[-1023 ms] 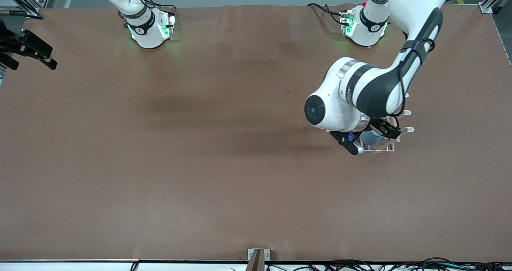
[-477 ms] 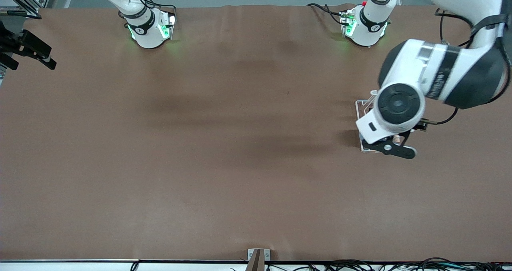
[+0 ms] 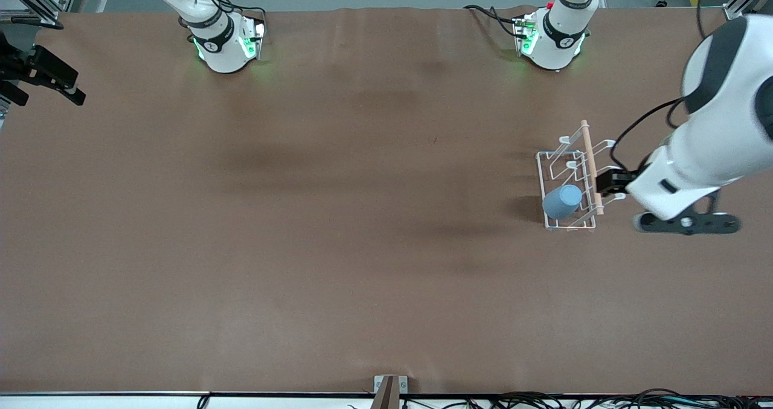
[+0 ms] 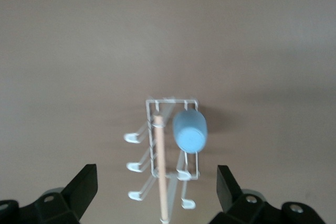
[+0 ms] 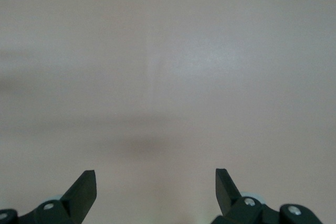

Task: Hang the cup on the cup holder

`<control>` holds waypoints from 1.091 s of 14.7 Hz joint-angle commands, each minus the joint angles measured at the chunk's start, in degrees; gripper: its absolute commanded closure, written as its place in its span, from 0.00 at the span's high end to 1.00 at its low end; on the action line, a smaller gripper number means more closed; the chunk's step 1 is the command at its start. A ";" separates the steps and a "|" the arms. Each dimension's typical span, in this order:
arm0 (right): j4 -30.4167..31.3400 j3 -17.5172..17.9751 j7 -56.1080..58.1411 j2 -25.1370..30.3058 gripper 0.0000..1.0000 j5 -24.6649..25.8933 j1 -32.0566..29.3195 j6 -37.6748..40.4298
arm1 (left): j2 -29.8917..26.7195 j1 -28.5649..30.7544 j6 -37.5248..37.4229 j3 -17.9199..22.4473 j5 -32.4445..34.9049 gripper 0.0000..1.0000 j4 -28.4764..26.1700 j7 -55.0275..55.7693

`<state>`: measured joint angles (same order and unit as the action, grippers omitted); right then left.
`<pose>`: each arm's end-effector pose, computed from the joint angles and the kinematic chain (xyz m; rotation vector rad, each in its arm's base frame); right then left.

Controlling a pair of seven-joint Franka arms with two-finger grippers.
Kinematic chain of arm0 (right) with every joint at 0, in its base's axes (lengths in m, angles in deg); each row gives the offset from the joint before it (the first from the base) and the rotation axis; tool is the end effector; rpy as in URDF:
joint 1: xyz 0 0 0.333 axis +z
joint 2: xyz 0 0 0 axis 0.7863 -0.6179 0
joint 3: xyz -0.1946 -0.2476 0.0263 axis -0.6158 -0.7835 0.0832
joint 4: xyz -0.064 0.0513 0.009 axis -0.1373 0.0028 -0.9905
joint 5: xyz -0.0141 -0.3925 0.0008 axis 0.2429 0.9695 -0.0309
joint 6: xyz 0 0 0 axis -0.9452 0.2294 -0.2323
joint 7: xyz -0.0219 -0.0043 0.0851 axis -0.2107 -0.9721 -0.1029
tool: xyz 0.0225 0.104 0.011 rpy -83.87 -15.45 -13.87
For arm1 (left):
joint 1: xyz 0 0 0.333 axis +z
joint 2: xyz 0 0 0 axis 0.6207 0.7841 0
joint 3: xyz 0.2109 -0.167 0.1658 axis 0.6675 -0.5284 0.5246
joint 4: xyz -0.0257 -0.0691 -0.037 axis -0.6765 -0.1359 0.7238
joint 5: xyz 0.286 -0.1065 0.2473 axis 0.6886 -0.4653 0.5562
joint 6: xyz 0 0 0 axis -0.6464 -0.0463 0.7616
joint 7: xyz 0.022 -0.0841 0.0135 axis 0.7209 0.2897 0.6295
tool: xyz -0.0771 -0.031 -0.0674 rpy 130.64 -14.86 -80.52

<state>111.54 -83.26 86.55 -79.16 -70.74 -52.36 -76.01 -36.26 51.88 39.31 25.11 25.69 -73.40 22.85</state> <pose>0.5084 0.0034 0.6933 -3.1086 0.0341 -0.0720 0.6386 -0.1060 0.5820 -2.9876 0.0432 0.0442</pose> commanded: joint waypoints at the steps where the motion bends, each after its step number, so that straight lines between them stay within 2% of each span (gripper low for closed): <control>1: 0.42 0.17 -0.07 0.52 1.00 -0.94 -0.35 -0.12 | -10.65 -5.32 3.07 11.72 -7.24 1.00 -6.13 -0.24; 3: 0.50 0.17 -0.07 0.52 1.00 -0.94 -0.35 -0.21 | -16.18 -5.69 2.99 17.19 -13.50 1.00 -11.20 -3.47; 4: 0.42 0.17 -0.07 0.52 1.00 -0.85 -0.35 -0.12 | -18.65 -5.69 2.99 19.30 -14.48 1.00 -13.58 -5.58; 7: 0.50 0.17 -0.15 0.52 1.00 -0.85 -0.35 -0.12 | -24.71 -5.51 2.81 22.83 -19.13 1.00 -19.29 -8.41; 10: 0.24 0.17 -0.16 0.61 1.00 -0.85 -0.27 -0.03 | -30.17 -6.04 3.08 23.02 -19.77 1.00 -25.29 -8.50; 16: -0.20 0.26 -0.16 0.61 1.00 -0.94 -0.18 -0.03 | -31.94 -8.94 2.81 22.49 -20.65 1.00 -26.53 -8.94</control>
<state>111.29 -83.23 86.55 -79.16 -70.77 -52.35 -76.02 -66.85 43.47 41.09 47.54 5.82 -98.44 14.62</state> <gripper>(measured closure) 0.000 0.000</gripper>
